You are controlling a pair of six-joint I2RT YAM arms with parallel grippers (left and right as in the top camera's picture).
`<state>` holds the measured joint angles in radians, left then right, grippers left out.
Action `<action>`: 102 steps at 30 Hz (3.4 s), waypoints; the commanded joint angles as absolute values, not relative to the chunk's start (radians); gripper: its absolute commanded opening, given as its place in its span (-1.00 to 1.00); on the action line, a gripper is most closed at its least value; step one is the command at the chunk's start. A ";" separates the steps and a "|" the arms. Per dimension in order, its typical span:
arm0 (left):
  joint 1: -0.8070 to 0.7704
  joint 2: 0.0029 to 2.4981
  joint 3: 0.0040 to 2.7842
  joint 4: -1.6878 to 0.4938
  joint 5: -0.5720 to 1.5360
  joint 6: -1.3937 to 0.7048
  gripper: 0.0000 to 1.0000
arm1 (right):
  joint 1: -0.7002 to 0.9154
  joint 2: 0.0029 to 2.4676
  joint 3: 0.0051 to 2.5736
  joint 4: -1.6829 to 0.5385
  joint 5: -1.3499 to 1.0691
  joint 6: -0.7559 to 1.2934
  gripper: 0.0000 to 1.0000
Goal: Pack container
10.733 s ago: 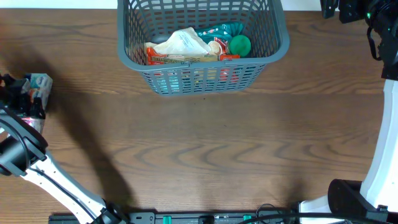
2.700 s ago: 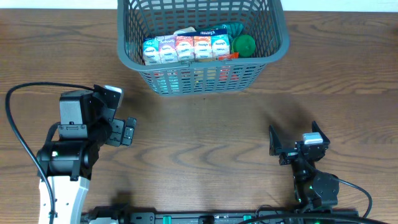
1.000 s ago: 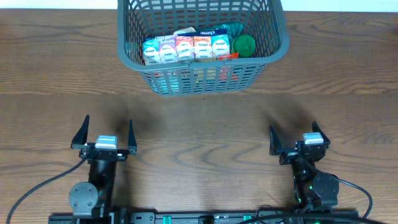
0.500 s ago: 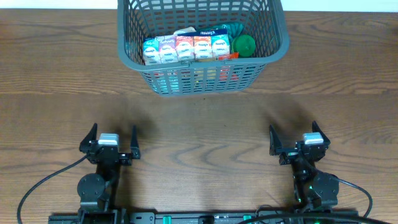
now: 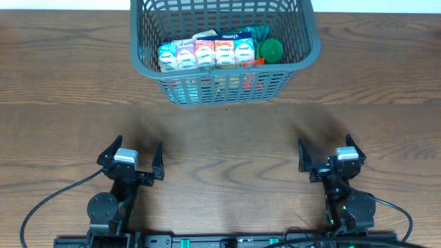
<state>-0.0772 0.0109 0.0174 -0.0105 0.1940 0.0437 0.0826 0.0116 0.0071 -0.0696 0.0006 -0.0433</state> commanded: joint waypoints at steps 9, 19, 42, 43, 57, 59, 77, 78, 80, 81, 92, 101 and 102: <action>-0.098 0.002 0.004 -0.049 0.245 0.024 0.97 | 0.099 0.005 0.006 -0.075 0.011 -0.031 0.99; -0.097 0.004 0.004 -0.049 0.250 0.024 0.97 | 0.099 0.005 0.006 -0.075 0.011 -0.031 0.99; -0.097 0.004 0.004 -0.049 0.242 0.032 0.97 | 0.099 0.005 0.006 -0.075 0.011 -0.031 0.98; -0.097 0.004 0.004 -0.051 0.221 0.043 0.97 | 0.099 0.005 0.006 -0.075 0.011 -0.031 0.98; -0.097 0.004 0.004 -0.052 -0.241 -0.139 0.97 | 0.099 0.005 0.006 -0.075 0.011 -0.031 0.98; -0.097 0.004 0.004 -0.053 -0.236 -0.157 0.97 | 0.099 0.005 0.006 -0.075 0.011 -0.031 0.98; -0.148 0.004 0.004 -0.056 -0.221 -0.167 0.97 | 0.099 0.005 0.006 -0.075 0.011 -0.031 0.98; -0.152 0.004 0.004 -0.056 -0.221 -0.167 0.97 | 0.099 0.005 0.006 -0.075 0.011 -0.031 0.98; -0.153 0.004 0.004 -0.056 -0.221 -0.167 0.97 | 0.099 0.005 0.006 -0.075 0.011 -0.031 0.98; -0.153 0.004 0.004 -0.056 -0.221 -0.167 0.97 | 0.099 0.005 0.006 -0.075 0.011 -0.031 0.98; -0.153 0.004 0.004 -0.056 -0.214 -0.168 0.97 | 0.099 0.005 0.006 -0.075 0.011 -0.031 0.98; -0.153 0.004 0.004 -0.064 -0.111 -0.049 0.97 | 0.099 0.005 0.006 -0.075 0.011 -0.031 0.98; -0.153 0.004 0.004 -0.064 -0.105 -0.049 0.97 | 0.099 0.005 0.006 -0.075 0.011 -0.031 0.98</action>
